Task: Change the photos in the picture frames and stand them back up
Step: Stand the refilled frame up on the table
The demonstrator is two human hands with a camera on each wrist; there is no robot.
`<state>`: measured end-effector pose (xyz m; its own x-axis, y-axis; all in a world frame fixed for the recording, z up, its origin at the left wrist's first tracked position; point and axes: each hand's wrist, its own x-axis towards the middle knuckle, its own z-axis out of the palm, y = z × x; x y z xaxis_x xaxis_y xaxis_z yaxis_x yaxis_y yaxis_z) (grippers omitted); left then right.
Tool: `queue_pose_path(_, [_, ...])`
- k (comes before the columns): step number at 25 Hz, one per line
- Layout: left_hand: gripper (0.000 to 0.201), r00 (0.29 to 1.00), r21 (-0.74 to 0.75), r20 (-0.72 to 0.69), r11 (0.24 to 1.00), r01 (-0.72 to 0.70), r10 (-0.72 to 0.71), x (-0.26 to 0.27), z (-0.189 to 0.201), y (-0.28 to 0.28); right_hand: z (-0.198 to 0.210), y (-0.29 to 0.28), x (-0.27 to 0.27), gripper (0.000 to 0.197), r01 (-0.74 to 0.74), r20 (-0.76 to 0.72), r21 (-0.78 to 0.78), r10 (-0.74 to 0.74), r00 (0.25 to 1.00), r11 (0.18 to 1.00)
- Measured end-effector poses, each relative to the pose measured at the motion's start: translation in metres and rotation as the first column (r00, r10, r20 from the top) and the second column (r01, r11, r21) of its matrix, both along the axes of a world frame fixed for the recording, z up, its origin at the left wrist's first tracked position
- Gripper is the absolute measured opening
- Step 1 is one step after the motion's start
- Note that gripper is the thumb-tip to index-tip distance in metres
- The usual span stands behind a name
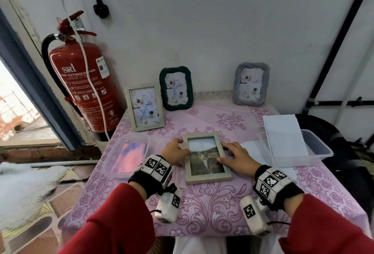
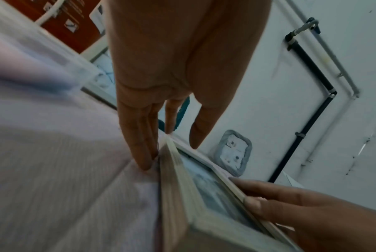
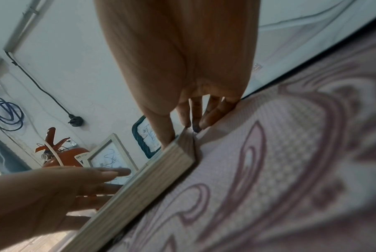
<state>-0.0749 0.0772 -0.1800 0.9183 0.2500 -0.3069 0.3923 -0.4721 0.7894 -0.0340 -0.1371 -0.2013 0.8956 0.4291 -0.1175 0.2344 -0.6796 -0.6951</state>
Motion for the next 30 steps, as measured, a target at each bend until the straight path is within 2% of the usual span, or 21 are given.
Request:
queue_pose_path(2, [0.064,0.998,-0.003,0.000,0.998,-0.063,0.063,0.003,-0.009,-0.003,0.000,0.001,0.000,0.068,-0.004,-0.002,0.000,0.004,1.000,1.000])
queue_pose_path(4, [0.064,0.992,-0.038,-0.007,0.992,-0.123,0.123,0.005,-0.013,-0.003,0.000,0.000,0.001,0.068,-0.006,-0.011,0.012,0.006,1.000,1.000])
queue_pose_path(8, [0.041,0.991,-0.280,-0.039,0.951,-0.131,0.126,-0.003,-0.011,-0.010,-0.001,-0.002,0.002,0.064,-0.005,-0.031,0.033,0.006,0.999,0.999])
queue_pose_path(12, [0.048,0.991,-0.405,0.006,0.906,-0.120,0.134,-0.005,-0.003,-0.019,-0.002,-0.005,0.002,0.060,0.034,-0.065,0.150,-0.024,0.998,0.988])
queue_pose_path(18, [0.046,0.989,-0.457,0.066,0.885,-0.086,0.130,-0.007,0.004,-0.021,-0.001,-0.010,0.003,0.060,0.138,-0.171,0.348,-0.082,0.982,0.927])
queue_pose_path(22, [0.035,0.991,-0.452,0.110,0.892,-0.023,0.081,-0.011,0.010,-0.023,0.004,-0.011,-0.001,0.061,0.161,-0.161,0.394,-0.105,0.981,0.905])
queue_pose_path(26, [0.034,0.985,-0.414,0.170,0.910,0.037,0.037,-0.013,0.017,-0.024,0.015,-0.011,-0.006,0.061,0.194,-0.186,0.473,-0.118,0.975,0.859])
queue_pose_path(30, [0.032,0.969,-0.432,0.241,0.900,0.048,0.064,-0.013,0.025,-0.026,0.031,-0.012,-0.009,0.062,0.196,-0.173,0.569,-0.117,0.978,0.799])
